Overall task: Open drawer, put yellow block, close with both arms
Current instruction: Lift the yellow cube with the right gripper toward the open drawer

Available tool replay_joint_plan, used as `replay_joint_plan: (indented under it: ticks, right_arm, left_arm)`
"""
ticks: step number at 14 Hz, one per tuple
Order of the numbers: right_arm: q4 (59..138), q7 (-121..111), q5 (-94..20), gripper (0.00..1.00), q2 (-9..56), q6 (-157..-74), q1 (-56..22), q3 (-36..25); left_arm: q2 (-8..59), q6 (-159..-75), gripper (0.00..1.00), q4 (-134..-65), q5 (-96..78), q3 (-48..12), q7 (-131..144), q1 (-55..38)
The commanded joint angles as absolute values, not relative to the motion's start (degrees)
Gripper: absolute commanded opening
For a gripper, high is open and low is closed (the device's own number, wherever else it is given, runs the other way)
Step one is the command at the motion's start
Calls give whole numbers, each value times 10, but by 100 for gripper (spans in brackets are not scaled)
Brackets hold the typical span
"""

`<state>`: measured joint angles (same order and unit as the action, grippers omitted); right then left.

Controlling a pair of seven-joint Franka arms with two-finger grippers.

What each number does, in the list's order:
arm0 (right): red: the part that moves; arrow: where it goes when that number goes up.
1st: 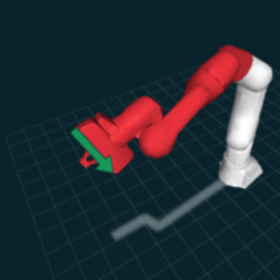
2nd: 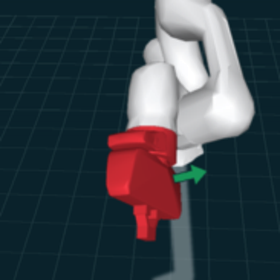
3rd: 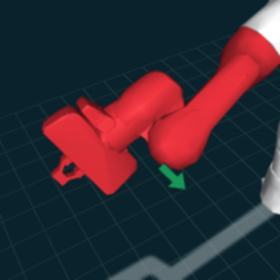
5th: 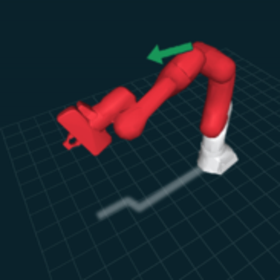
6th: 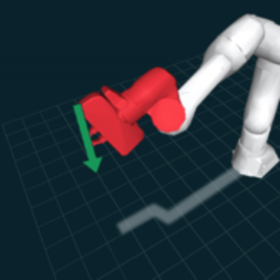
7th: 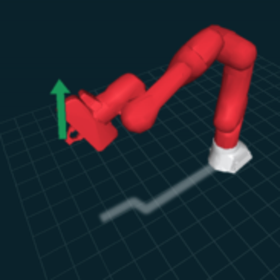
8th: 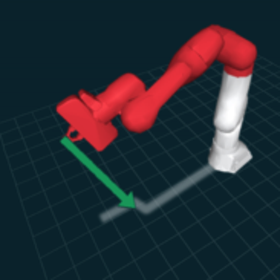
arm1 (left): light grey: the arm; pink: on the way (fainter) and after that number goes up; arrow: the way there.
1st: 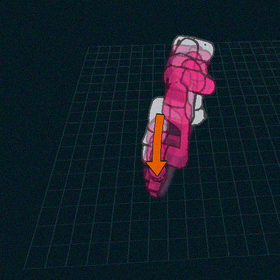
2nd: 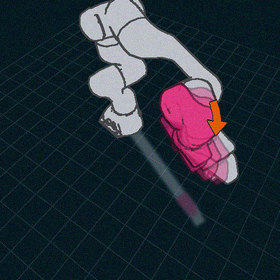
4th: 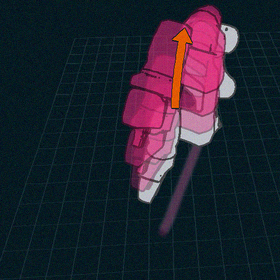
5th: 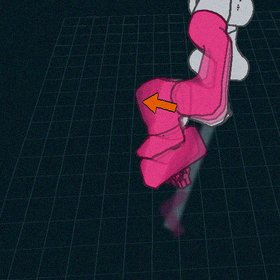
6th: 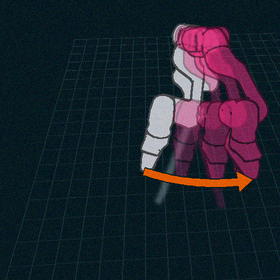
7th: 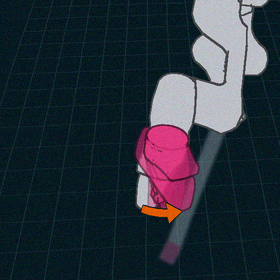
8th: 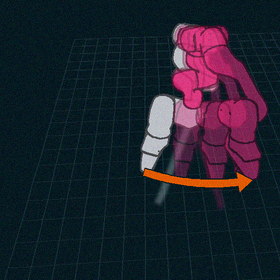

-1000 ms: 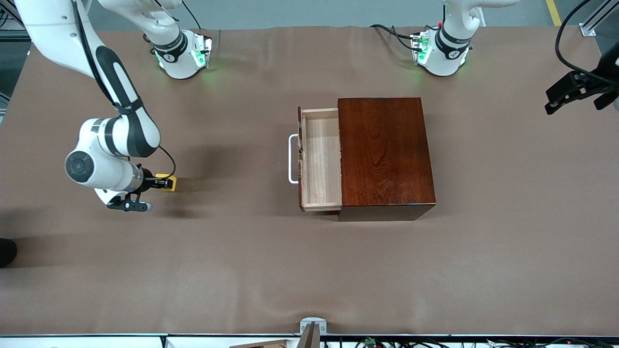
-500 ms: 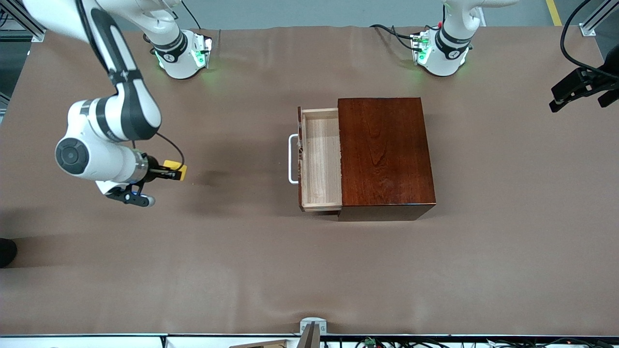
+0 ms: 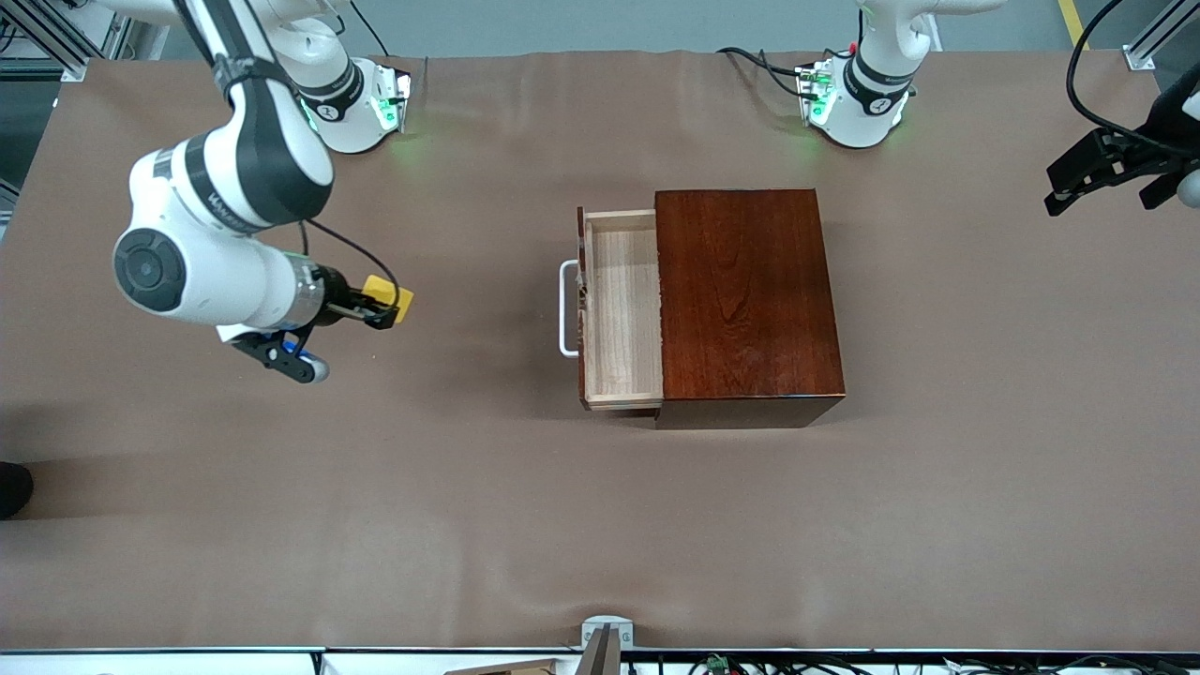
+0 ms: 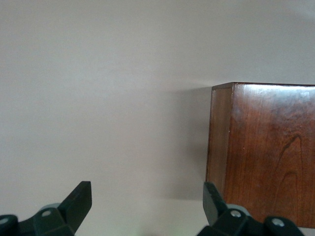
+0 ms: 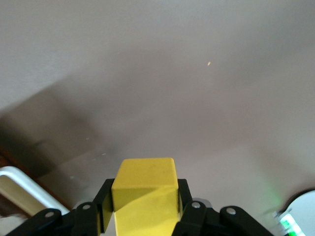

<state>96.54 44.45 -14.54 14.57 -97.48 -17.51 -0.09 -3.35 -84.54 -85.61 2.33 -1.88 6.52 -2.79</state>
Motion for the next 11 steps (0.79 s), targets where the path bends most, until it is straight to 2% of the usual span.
replay_joint_plan:
  ticks: [1, 5, 9, 11]
  right_arm:
    - [930, 591, -155, 0, 149, -969, -242, -5]
    - [888, 776, -154, 0, 163, -981, -320, -6]
    - [880, 988, -156, 0, 198, -1083, -385, -6]
    - [879, 1025, -156, 0, 211, -1106, -391, -6]
  left_arm:
    - [-43, -843, 100, -858, 9, -20, 53, -20]
    - [-43, -843, 100, -860, 10, -20, 53, -19]
    - [-42, -842, 100, -873, 10, -20, 53, -19]
    - [-42, -840, 100, -876, 10, -20, 53, -19]
